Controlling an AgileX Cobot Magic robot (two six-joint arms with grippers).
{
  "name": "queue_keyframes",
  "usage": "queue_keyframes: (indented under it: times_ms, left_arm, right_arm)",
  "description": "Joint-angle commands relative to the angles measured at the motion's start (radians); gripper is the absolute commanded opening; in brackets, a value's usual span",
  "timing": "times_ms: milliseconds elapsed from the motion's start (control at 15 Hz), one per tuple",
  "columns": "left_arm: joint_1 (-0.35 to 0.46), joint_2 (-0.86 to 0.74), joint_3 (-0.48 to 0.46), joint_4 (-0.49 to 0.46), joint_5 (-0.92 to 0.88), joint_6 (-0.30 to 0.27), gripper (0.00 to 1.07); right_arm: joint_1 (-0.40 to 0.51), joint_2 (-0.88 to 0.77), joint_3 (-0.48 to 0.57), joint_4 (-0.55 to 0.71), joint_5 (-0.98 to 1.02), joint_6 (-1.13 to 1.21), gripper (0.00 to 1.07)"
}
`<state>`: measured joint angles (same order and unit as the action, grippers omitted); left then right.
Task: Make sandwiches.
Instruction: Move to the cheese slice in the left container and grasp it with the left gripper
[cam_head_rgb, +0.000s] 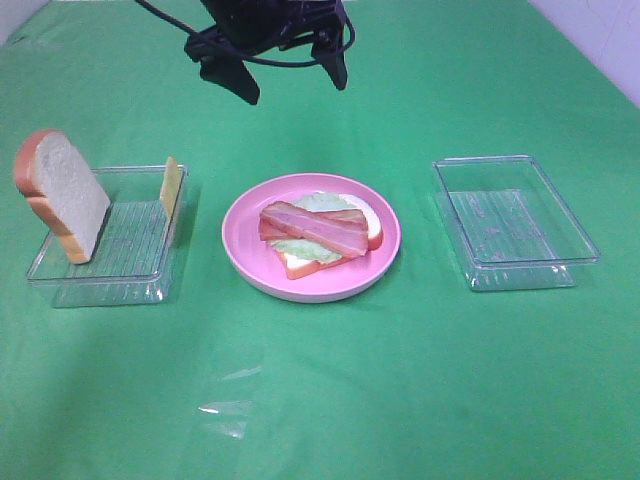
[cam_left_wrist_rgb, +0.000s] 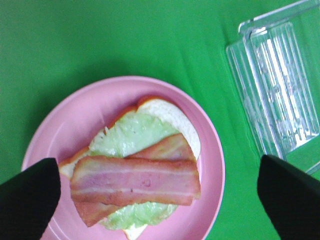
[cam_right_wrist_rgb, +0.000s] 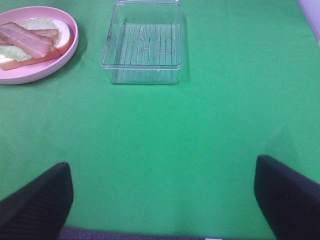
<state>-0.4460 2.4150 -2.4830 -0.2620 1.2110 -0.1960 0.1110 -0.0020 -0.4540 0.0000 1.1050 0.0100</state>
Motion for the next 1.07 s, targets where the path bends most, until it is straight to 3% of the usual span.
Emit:
queue_keyframes:
  times_ms: [67,200,333,733,933,1067]
  left_arm:
    - [-0.003,-0.039,-0.021,0.082,0.107,-0.047,1.01]
    - [-0.003,-0.126,0.022,0.242,0.107,-0.068,1.01]
    - [0.019,-0.181,0.087,0.247,0.107,-0.076,1.01]
    - [0.140,-0.372,0.424,0.251,0.107,-0.123,1.01]
    - [0.160,-0.383,0.496,0.250,0.106,-0.151,1.01]
    - [0.160,-0.354,0.497,0.244,0.105,-0.180,1.01]
  right_arm:
    - [-0.005,-0.028,0.004,0.000,-0.004,-0.010,0.96]
    - [-0.005,-0.028,0.004,0.000,-0.004,-0.010,0.96]
    - [-0.005,-0.028,0.004,0.000,-0.004,-0.010,0.96]
    - [-0.005,-0.028,0.004,0.000,-0.004,-0.010,0.96]
    - [-0.005,-0.028,0.004,0.000,-0.004,-0.010,0.96]
    - [-0.005,-0.028,0.004,0.000,-0.004,-0.010,0.96]
